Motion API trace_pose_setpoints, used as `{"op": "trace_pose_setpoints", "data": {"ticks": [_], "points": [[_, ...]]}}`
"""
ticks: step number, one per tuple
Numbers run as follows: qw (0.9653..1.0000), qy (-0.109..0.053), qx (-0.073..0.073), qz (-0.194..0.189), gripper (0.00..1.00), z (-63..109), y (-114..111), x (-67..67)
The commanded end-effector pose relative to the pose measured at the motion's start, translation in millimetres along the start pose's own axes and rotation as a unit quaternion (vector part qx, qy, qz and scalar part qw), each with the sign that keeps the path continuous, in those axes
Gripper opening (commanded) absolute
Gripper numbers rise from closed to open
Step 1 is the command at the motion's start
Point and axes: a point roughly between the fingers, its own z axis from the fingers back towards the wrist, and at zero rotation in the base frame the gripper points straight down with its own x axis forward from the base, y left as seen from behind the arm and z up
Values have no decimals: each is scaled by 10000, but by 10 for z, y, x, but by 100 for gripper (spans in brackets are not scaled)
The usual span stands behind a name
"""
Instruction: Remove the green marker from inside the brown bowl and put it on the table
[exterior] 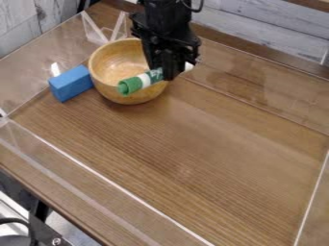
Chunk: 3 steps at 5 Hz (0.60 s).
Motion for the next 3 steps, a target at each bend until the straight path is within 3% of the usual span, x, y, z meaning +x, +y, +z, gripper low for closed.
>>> {"op": "trace_pose_setpoints", "data": {"ticks": [1,3], "points": [[9996,-237,97,94,0,116,42,50],[9995,-258,116,131,0,111,49,51]]}}
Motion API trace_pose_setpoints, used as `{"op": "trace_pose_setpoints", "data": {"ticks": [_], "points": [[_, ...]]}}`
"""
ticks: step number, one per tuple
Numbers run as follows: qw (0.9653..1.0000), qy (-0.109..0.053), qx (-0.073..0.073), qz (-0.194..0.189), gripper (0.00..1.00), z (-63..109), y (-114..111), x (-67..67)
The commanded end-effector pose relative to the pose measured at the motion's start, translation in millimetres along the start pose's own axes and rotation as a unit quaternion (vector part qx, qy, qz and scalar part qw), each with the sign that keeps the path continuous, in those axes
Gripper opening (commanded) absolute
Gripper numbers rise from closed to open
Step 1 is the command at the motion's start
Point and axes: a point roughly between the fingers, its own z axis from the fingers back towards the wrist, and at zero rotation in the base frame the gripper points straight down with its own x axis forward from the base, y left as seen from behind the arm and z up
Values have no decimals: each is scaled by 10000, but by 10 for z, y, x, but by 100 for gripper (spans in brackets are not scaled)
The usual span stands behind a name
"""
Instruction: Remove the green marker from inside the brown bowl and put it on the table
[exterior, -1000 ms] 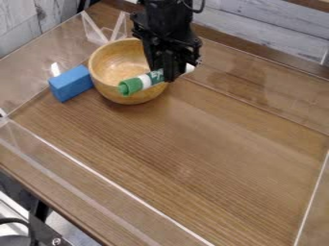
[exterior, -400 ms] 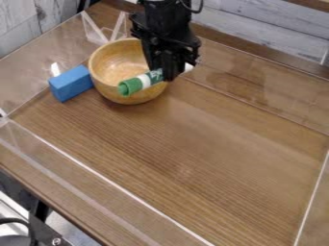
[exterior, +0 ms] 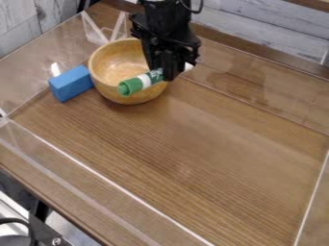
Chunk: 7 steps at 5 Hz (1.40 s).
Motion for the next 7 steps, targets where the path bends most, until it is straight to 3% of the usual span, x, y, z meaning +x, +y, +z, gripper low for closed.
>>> {"op": "trace_pose_setpoints", "data": {"ticks": [1,4,7], "points": [[9996,-255,96,51,0,132,45,58],[9994,-339,63,88,0,35,10,-33],[9982,-598,-26,74,0,-106,-64,-135]]}}
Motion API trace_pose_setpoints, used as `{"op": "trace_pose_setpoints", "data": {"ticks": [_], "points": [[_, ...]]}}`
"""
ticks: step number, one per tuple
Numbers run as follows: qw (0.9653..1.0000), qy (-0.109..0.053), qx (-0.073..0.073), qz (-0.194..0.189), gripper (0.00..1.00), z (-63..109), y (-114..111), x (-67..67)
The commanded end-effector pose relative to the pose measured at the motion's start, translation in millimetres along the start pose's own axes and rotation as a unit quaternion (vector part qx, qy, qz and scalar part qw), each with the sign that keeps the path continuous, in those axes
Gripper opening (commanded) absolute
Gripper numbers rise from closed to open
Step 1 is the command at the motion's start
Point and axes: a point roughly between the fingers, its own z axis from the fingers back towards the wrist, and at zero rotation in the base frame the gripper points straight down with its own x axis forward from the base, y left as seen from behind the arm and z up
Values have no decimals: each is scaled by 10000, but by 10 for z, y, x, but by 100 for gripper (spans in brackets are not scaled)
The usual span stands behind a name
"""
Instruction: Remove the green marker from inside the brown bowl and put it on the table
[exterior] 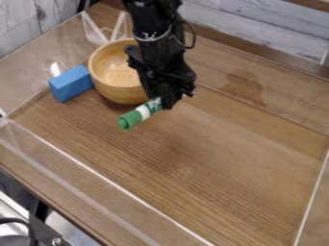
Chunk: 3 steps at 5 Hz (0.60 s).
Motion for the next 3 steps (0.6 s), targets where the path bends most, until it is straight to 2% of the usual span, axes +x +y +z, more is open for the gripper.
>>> {"op": "trace_pose_setpoints", "data": {"ticks": [1,3], "points": [[9991,-412,51,-2,0,83,30,75],[9981,-610,-84,2,0,-46,5,59]]}}
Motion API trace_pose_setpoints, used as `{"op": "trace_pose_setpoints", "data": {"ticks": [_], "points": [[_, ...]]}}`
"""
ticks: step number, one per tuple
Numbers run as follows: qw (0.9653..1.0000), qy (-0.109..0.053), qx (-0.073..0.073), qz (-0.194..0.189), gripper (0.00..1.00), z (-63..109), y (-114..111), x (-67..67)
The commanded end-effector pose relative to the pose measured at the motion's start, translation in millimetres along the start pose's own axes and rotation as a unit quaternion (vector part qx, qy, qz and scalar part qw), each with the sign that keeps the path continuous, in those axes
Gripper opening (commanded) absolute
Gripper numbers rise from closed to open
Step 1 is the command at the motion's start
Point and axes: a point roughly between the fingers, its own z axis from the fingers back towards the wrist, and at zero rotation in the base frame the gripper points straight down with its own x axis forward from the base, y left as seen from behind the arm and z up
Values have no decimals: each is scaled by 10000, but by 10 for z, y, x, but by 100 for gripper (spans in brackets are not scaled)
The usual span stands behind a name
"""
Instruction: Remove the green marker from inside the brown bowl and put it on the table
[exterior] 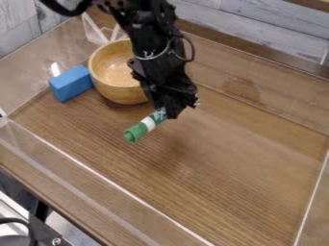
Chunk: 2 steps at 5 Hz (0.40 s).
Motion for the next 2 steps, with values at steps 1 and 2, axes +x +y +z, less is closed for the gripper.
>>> {"op": "trace_pose_setpoints", "data": {"ticks": [1,2], "points": [[9996,-271,-10,-2,0,14,21,79],[9993,-355,-88,-7,0,-51,14,86]]}}
